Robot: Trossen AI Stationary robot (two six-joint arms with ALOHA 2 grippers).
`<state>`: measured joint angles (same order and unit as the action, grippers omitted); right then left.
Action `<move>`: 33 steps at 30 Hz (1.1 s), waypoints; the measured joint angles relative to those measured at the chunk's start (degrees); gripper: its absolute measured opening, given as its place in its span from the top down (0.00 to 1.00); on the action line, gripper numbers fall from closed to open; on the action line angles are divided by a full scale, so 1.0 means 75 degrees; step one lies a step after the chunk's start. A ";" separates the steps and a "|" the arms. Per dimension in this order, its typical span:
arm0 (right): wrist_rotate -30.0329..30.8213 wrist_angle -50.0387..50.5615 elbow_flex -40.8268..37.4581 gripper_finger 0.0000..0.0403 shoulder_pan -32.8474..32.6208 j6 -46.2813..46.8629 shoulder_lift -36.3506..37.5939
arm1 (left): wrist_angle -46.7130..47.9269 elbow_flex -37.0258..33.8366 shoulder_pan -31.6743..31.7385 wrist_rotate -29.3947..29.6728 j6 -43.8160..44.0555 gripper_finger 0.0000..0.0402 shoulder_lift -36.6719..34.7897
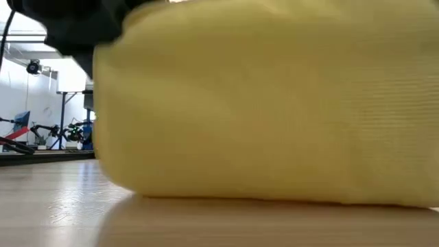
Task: Fold microfiber towels
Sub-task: Fold the yellow microfiber cloth
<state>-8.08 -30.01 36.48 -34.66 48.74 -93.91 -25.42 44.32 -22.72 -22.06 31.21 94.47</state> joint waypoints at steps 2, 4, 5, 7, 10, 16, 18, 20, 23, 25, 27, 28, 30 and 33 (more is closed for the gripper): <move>0.0140 -0.0173 -0.0138 0.98 0.0030 0.0248 0.0021 | 0.0068 -0.0138 0.0012 0.0051 0.0025 1.00 0.0007; 0.0244 -0.0130 -0.0242 0.98 0.0099 0.0373 0.0048 | -0.0032 -0.0326 0.0042 0.0315 0.0055 1.00 -0.0002; 0.0323 -0.0180 -0.0309 0.98 0.0135 0.0441 0.0049 | 0.0035 -0.0405 0.0067 0.0511 0.0148 1.00 -0.0010; 0.0485 -0.0069 -0.0468 0.98 0.0220 0.0531 0.0111 | -0.0009 -0.0544 0.0129 0.0872 0.0195 1.00 -0.0005; 0.0669 -0.0054 -0.0707 0.98 0.0339 0.0672 0.0199 | 0.0015 -0.0688 0.0219 0.1496 0.0203 1.00 -0.0020; 0.0855 -0.0104 -0.0941 0.98 0.0593 0.0674 0.0341 | 0.0092 -0.0879 0.0312 0.2419 0.0203 1.00 -0.0165; 0.0881 -0.0008 -0.1034 0.98 0.0679 0.0671 0.0391 | 0.0010 -0.0865 0.0332 0.2421 0.0200 1.00 -0.0175; 0.0910 -0.0052 -0.1062 0.98 0.0742 0.0669 0.0391 | 0.0031 -0.0921 0.0338 0.2428 0.0195 1.00 -0.0232; 0.1105 -0.0031 -0.1123 0.98 0.0821 0.0674 0.0417 | -0.0002 -0.0965 0.0410 0.2624 0.0194 1.00 -0.0254; 0.1278 -0.0016 -0.1165 0.98 0.0838 0.0674 0.0432 | 0.0025 -0.0974 0.0468 0.2852 0.0200 1.00 -0.0255; 0.1435 -0.0007 -0.1168 0.98 0.0845 0.0677 0.0434 | 0.0009 -0.0973 0.0527 0.3087 0.0200 1.00 -0.0258; 0.1509 0.0040 -0.1177 0.98 0.0845 0.0682 0.0446 | -0.0004 -0.0967 0.0553 0.3203 0.0200 1.00 -0.0258; 0.1572 0.0140 -0.1194 0.98 0.0845 0.0699 0.0458 | -0.0012 -0.0968 0.0625 0.3294 0.0200 1.00 -0.0258; 0.1575 0.0149 -0.1194 0.98 0.0843 0.0704 0.0458 | -0.0103 -0.0965 0.0715 0.3308 0.0198 1.00 -0.0258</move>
<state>3.73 -28.89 27.53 -28.34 54.02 -90.48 -26.20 37.08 -17.36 2.74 32.69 92.53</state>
